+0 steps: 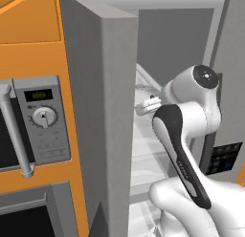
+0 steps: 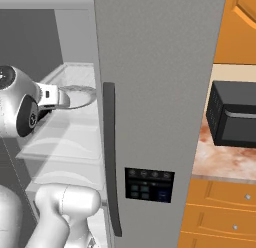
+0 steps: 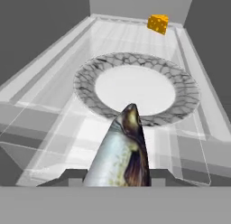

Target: Retrieve the fish from the fridge and place it on the saucepan with marinade on the stove.

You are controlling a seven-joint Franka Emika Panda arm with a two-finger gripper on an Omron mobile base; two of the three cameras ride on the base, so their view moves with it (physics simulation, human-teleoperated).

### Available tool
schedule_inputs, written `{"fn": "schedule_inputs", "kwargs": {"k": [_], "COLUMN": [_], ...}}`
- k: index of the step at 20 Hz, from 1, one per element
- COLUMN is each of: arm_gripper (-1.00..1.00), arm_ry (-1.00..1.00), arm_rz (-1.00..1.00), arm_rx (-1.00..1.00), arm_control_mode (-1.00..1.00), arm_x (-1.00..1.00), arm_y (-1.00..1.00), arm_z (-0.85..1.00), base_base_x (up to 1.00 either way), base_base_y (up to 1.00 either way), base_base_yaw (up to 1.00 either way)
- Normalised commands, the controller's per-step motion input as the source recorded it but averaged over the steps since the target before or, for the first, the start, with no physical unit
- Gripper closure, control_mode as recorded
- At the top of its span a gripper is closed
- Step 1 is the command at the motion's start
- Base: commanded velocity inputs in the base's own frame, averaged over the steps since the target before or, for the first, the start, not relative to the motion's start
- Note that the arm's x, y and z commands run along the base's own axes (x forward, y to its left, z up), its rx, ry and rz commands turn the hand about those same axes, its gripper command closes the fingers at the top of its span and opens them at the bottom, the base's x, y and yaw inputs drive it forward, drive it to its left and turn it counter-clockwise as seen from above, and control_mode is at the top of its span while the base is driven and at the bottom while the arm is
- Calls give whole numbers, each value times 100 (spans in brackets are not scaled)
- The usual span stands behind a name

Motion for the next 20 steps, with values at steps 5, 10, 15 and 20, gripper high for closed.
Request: {"fn": "schedule_inputs", "kwargs": {"k": [5, 10, 15, 20], "arm_gripper": [100, 100, 100, 100], "arm_ry": [-27, -1, 0, 0], "arm_rz": [0, 0, 0, 0], "arm_rx": [0, 0, 0, 0], "arm_control_mode": [-100, -100, 100, 100], "arm_x": [-40, -33, 0, 0], "arm_y": [-4, -2, 0, 0], "arm_z": [0, -7, 0, 0], "base_base_x": [0, 0, -100, -38], "base_base_y": [0, 0, -27, -30], "base_base_yaw": [0, 0, -12, -56]}}
